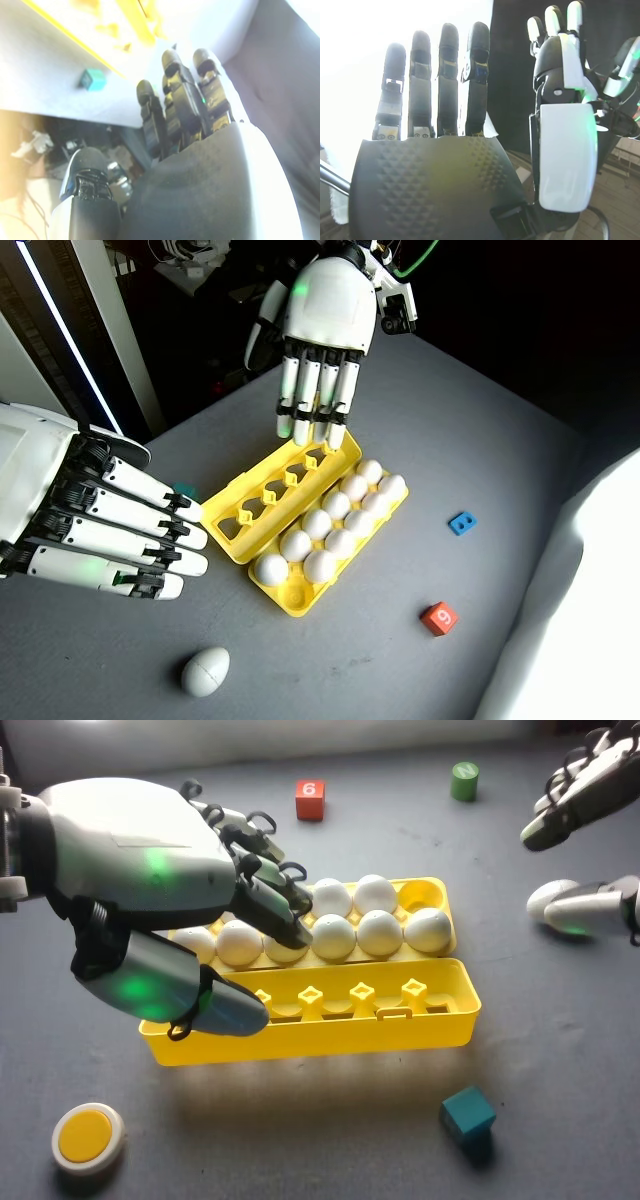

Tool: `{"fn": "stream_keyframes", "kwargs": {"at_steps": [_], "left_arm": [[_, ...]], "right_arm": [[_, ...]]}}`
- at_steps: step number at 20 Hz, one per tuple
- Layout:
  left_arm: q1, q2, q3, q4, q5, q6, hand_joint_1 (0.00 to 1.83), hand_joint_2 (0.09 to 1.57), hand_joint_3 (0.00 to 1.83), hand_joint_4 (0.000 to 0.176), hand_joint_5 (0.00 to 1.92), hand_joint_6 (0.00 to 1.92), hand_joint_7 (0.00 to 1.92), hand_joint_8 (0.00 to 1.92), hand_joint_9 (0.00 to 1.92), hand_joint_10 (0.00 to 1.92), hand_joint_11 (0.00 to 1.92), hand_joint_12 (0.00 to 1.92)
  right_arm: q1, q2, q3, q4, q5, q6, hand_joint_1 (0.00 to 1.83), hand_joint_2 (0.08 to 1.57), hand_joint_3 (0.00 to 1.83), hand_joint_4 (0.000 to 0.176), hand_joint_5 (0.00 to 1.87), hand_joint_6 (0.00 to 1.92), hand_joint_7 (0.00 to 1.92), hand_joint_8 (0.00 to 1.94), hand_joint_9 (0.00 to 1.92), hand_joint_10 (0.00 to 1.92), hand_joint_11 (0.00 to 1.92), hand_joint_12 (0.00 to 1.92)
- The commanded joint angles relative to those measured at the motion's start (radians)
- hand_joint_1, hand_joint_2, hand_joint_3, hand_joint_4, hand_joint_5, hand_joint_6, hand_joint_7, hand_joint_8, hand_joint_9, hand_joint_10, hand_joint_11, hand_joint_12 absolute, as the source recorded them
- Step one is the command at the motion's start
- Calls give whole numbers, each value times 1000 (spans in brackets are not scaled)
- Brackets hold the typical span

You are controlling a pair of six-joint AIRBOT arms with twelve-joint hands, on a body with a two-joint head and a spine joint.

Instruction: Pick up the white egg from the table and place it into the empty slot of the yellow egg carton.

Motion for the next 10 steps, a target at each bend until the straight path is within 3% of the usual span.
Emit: {"fn": "stream_keyframes", "kwargs": {"at_steps": [1,3,5,8,10], "left_arm": [[-8,0,5,-35,46,-6,0,1026,210,0,0,0,0,0,0,0,0,16],[-11,0,7,-35,46,-9,0,1026,210,0,0,0,0,0,0,0,0,16],[-12,0,6,-35,46,-11,0,1123,27,0,0,0,0,0,0,0,0,0],[-10,0,7,-34,53,-11,0,1130,23,0,0,0,0,0,0,0,0,0],[-6,0,13,-34,54,-11,0,1125,19,0,0,0,0,0,0,0,0,0]], "right_arm": [[16,9,3,5,121,-1,160,1051,138,0,0,0,0,0,0,0,0,0],[16,9,3,13,106,-3,160,1051,138,0,0,0,0,0,0,0,0,0],[15,11,3,13,105,-7,166,1097,15,0,0,0,0,0,0,0,0,0],[15,13,3,15,104,-11,97,1111,11,0,0,0,0,0,0,0,0,0],[16,21,3,15,104,-14,160,1099,3,0,19,7,0,0,0,0,0,0]]}}
